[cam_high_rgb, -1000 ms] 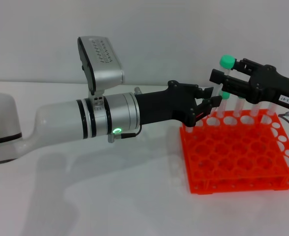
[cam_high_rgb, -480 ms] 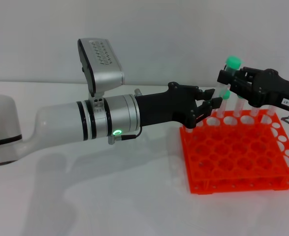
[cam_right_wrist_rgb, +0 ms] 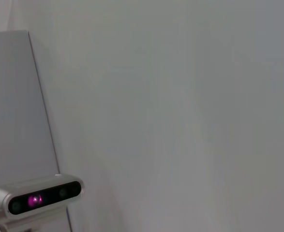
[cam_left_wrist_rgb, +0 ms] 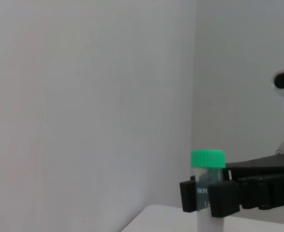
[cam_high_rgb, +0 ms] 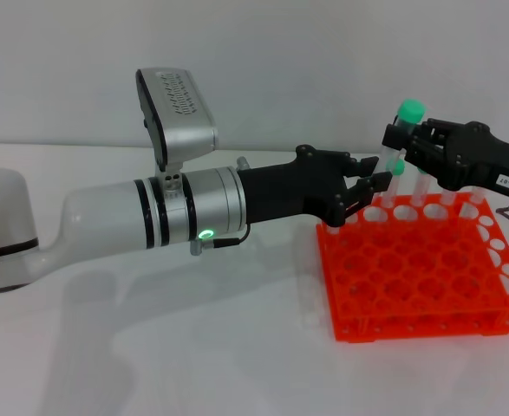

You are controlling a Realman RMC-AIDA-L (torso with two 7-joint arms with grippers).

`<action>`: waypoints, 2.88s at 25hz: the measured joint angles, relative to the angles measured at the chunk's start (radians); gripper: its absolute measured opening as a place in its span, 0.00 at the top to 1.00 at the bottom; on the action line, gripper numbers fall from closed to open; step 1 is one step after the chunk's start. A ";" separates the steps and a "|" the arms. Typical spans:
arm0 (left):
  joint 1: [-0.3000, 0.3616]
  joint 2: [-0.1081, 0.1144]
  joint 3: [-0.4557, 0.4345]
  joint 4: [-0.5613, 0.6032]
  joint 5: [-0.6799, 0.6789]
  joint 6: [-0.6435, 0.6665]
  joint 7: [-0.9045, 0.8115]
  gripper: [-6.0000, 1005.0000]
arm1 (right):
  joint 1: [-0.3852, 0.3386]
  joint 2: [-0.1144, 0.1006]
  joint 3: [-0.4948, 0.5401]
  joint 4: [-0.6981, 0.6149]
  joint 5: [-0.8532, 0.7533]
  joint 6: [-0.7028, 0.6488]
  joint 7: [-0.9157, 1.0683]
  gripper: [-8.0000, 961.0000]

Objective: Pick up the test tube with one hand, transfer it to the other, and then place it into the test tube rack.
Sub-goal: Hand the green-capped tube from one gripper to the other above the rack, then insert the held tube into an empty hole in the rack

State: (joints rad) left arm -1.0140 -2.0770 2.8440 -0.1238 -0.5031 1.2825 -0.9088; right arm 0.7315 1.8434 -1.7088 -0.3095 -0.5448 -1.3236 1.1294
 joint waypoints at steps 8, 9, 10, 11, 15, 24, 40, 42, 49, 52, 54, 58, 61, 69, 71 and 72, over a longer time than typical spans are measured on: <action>0.002 -0.003 0.000 0.013 0.010 -0.005 0.018 0.76 | 0.000 0.006 0.000 0.000 0.000 -0.007 0.001 0.79; 0.004 -0.003 0.000 0.019 0.005 -0.007 0.023 0.76 | 0.000 0.006 0.000 -0.001 0.000 -0.008 0.001 0.79; 0.005 -0.003 0.000 0.024 -0.001 -0.009 0.027 0.76 | 0.000 0.006 0.000 -0.001 0.000 -0.009 0.001 0.79; 0.005 -0.003 0.000 0.026 -0.006 -0.011 0.029 0.76 | 0.000 0.006 0.000 -0.001 0.001 -0.009 0.001 0.79; 0.006 -0.004 0.001 0.039 -0.021 -0.036 0.032 0.76 | -0.002 0.008 0.000 -0.003 0.003 -0.012 0.003 0.79; 0.016 -0.005 0.001 0.055 -0.042 -0.047 0.069 0.65 | -0.009 0.008 0.000 -0.003 0.003 -0.010 0.003 0.79; 0.285 -0.006 -0.002 0.132 -0.287 0.137 0.340 0.22 | -0.027 0.027 0.090 -0.001 0.003 0.019 -0.024 0.79; 0.357 -0.006 -0.002 0.143 -0.342 0.182 0.370 0.22 | -0.030 0.033 0.101 -0.001 0.003 0.027 -0.033 0.79; 0.573 -0.008 -0.006 0.174 -0.531 0.249 0.480 0.22 | -0.025 0.064 0.106 -0.001 0.002 0.072 -0.081 0.79; 0.655 -0.010 -0.061 0.205 -0.607 0.239 0.521 0.22 | -0.022 0.099 0.106 -0.005 0.004 0.121 -0.130 0.79; 0.707 -0.012 -0.136 0.237 -0.634 0.224 0.535 0.23 | -0.019 0.120 0.106 -0.011 0.004 0.159 -0.163 0.79; 0.759 -0.012 -0.196 0.258 -0.643 0.215 0.547 0.23 | -0.019 0.151 0.106 -0.016 0.002 0.190 -0.237 0.79; 0.762 -0.012 -0.197 0.257 -0.644 0.214 0.547 0.23 | -0.024 0.159 0.104 -0.016 0.002 0.210 -0.255 0.79; 0.749 -0.012 -0.198 0.261 -0.644 0.197 0.547 0.23 | -0.035 0.166 0.098 -0.011 -0.019 0.265 -0.270 0.79; 0.742 -0.012 -0.199 0.262 -0.644 0.188 0.547 0.23 | -0.035 0.171 0.098 -0.012 -0.022 0.291 -0.288 0.79; 0.741 -0.012 -0.199 0.262 -0.643 0.185 0.547 0.23 | -0.034 0.174 0.097 -0.012 -0.023 0.299 -0.294 0.79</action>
State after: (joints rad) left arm -0.2735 -2.0893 2.6453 0.1378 -1.1462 1.4679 -0.3622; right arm 0.6976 2.0172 -1.6118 -0.3214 -0.5673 -1.0250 0.8353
